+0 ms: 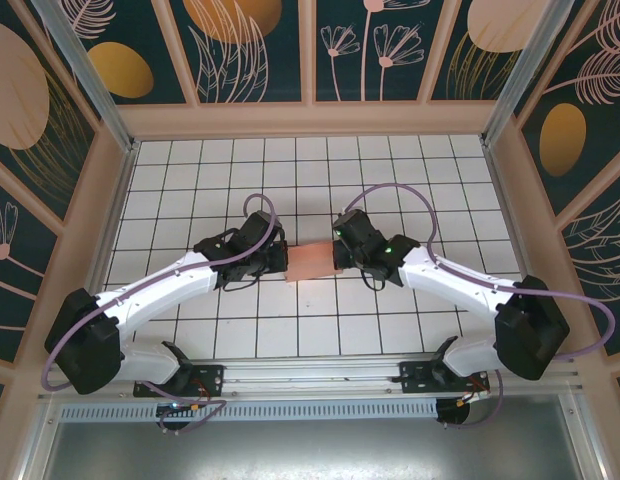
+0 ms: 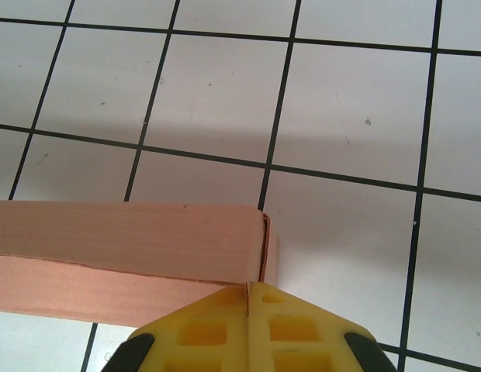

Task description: Fold the paper box

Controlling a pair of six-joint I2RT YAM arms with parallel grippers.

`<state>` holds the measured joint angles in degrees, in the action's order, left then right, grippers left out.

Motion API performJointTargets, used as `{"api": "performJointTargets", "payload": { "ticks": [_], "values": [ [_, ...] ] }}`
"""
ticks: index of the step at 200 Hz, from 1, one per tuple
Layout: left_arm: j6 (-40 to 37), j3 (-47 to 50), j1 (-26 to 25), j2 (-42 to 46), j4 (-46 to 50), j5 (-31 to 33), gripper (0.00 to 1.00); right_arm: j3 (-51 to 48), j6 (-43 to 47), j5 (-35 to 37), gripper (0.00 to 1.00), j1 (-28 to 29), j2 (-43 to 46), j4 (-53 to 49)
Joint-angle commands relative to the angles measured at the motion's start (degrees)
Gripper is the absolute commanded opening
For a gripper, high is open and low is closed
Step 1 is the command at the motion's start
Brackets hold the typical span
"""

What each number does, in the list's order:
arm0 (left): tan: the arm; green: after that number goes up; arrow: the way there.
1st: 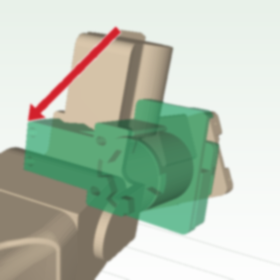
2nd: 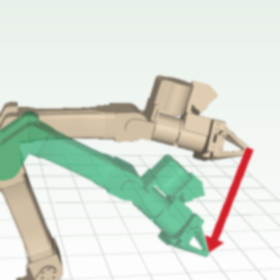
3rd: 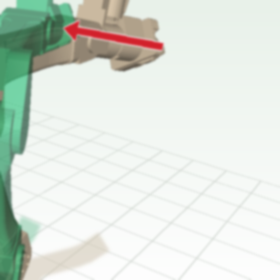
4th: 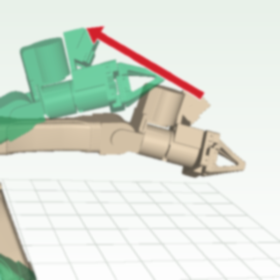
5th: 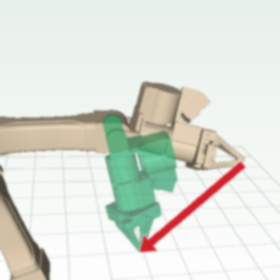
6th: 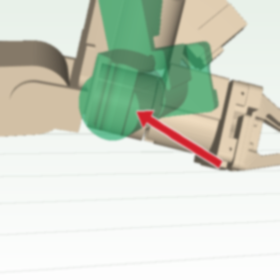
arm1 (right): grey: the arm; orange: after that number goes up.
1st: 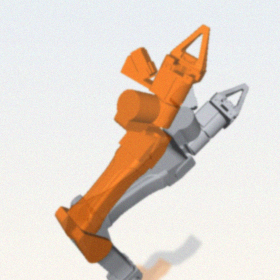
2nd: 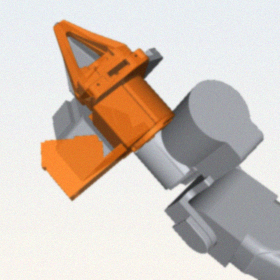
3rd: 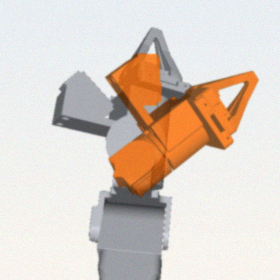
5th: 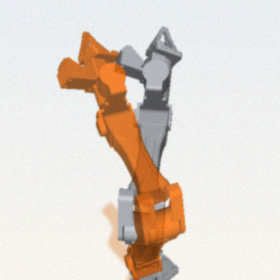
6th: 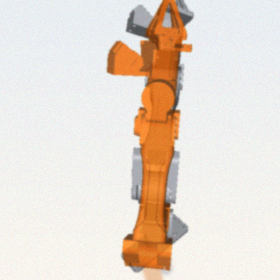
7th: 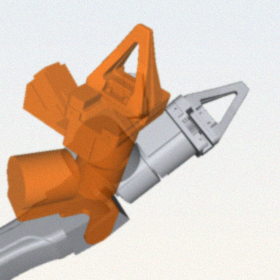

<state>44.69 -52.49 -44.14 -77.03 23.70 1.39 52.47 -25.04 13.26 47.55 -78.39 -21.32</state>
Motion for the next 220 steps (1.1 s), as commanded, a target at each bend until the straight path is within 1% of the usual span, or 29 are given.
{"api": "performJointTargets", "payload": {
  "ticks": [1, 46, 77, 111, 157, 187, 220],
  "values": [
    [0.74, -1.44, -0.07, 0.57, -2.83, -4.49, 0.00, 1.69, -0.81, -1.00, 0.00, 0.05, -1.58, -0.69],
    [3.10, -0.56, 0.50, 1.47, -6.41, -9.33, 0.00, 1.66, -0.32, -0.93, 0.00, 0.00, -1.85, -0.74],
    [5.25, 0.84, 1.74, 2.75, -8.12, -10.04, 0.00, 1.43, 0.08, -0.75, 0.00, -0.09, -1.83, -0.61],
    [7.56, 3.12, 3.47, 4.69, -11.10, -13.06, 0.00, 0.97, 0.42, -0.50, 0.00, -0.08, -1.90, -0.60],
    [6.24, 3.40, 3.67, 3.57, -9.81, -12.36, 0.00, 1.63, -0.13, 0.43, 0.00, -0.08, -1.39, -0.73],
    [5.34, 3.97, 3.69, 2.27, -9.40, -11.33, 0.00, 2.24, -0.62, -1.36, 0.00, -0.18, 0.31, 0.04],
    [4.09, 2.37, 3.64, 1.49, -6.41, -8.34, 0.00, 3.06, -2.23, -0.32, 0.00, -0.18, 1.81, -2.04]
  ]
}}
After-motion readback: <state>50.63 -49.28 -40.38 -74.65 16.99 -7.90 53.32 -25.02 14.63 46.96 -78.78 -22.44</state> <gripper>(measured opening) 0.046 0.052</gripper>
